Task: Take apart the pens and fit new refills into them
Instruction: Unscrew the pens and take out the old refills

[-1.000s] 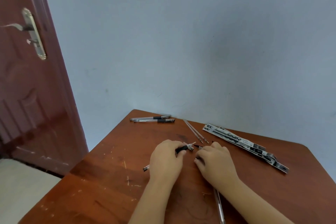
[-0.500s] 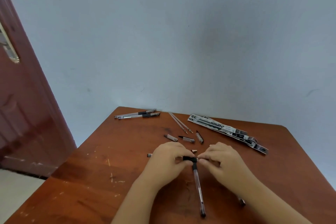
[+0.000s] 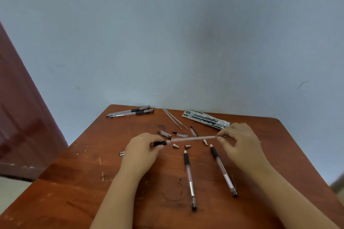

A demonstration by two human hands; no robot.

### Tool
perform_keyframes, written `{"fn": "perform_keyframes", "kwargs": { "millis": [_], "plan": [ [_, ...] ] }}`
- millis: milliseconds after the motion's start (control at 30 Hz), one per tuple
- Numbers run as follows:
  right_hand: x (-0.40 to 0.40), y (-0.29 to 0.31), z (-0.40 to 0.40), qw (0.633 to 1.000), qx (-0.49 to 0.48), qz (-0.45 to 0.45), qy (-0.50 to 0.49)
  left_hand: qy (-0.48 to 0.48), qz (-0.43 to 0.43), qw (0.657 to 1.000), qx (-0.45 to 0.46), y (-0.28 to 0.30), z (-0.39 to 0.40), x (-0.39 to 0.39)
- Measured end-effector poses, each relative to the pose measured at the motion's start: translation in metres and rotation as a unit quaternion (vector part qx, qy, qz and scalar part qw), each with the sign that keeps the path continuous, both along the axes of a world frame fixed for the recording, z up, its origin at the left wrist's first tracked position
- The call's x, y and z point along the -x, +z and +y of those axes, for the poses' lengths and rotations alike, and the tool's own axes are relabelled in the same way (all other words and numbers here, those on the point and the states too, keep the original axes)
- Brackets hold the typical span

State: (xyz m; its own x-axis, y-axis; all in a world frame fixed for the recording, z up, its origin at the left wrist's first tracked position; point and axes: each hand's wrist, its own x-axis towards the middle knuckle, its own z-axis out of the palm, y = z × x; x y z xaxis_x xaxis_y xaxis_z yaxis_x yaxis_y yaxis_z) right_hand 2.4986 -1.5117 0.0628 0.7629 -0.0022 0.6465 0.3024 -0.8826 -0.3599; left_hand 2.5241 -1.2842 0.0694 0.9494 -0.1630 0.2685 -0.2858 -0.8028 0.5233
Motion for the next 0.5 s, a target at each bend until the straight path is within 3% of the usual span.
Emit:
{"fn": "perform_keyframes", "kwargs": {
  "millis": [167,300,500],
  "plan": [
    [0.004,0.002,0.005,0.998,-0.05,0.011,-0.031,0.059,0.036,0.998,0.003,0.003,-0.001,0.002],
    [-0.004,0.001,0.021,0.996,-0.013,0.089,-0.011,0.011,0.101,0.995,0.014,0.004,-0.011,0.007],
    [-0.049,0.005,0.056,0.992,0.056,0.099,-0.049,0.01,0.156,0.987,0.032,0.0,-0.014,0.007]
  ]
}}
